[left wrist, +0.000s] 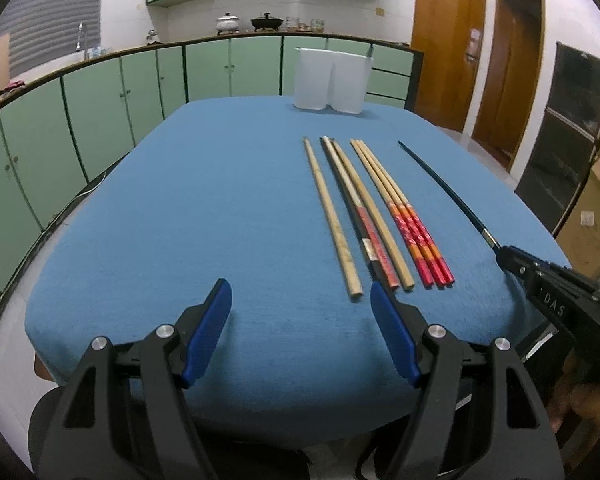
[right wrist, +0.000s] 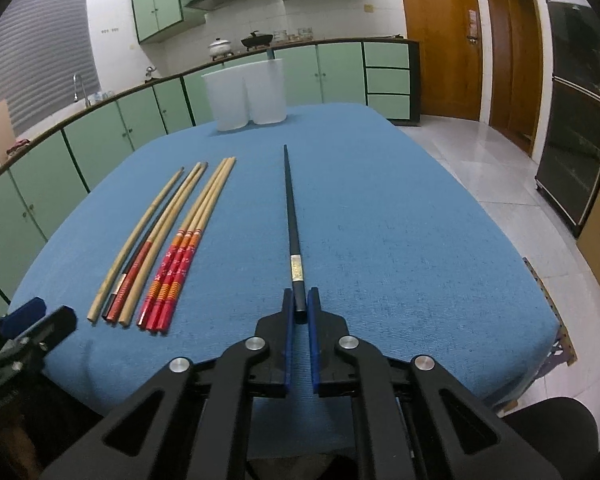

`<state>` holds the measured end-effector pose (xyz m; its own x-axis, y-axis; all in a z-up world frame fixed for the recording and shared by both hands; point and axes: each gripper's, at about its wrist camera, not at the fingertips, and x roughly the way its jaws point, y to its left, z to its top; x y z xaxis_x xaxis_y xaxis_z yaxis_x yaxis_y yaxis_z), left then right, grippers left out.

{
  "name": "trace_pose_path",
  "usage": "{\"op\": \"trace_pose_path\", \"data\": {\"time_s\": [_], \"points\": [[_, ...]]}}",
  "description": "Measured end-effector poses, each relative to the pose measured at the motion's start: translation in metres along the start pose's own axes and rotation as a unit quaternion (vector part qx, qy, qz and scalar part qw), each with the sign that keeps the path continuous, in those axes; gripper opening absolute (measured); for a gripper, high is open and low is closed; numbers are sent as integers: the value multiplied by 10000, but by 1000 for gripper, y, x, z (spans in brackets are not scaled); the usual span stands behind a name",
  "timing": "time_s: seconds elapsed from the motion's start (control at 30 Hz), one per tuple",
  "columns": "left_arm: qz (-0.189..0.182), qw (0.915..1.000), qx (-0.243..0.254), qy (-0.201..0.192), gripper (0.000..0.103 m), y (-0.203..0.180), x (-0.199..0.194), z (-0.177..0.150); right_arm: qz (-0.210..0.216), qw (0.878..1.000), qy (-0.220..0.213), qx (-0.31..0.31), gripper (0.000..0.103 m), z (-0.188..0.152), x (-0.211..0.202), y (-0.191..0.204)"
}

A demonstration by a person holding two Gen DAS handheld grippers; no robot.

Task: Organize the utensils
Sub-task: 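Grasp the black chopstick with the right tool, then grasp a plain wooden chopstick with the left tool and lift it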

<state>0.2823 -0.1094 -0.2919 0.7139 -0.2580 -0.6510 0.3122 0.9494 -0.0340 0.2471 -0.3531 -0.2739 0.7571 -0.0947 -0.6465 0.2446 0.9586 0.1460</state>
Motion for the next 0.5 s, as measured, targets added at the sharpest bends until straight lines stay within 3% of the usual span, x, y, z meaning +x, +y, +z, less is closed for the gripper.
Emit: {"op": "trace_pose_path", "data": {"time_s": [0.37, 0.5], "points": [[194, 9997, 84, 75, 68, -10, 18, 2, 53, 10000, 36, -21, 7, 0, 0, -2], [148, 9998, 158, -18, 51, -15, 18, -1, 34, 9999, 31, -107, 7, 0, 0, -1]]}}
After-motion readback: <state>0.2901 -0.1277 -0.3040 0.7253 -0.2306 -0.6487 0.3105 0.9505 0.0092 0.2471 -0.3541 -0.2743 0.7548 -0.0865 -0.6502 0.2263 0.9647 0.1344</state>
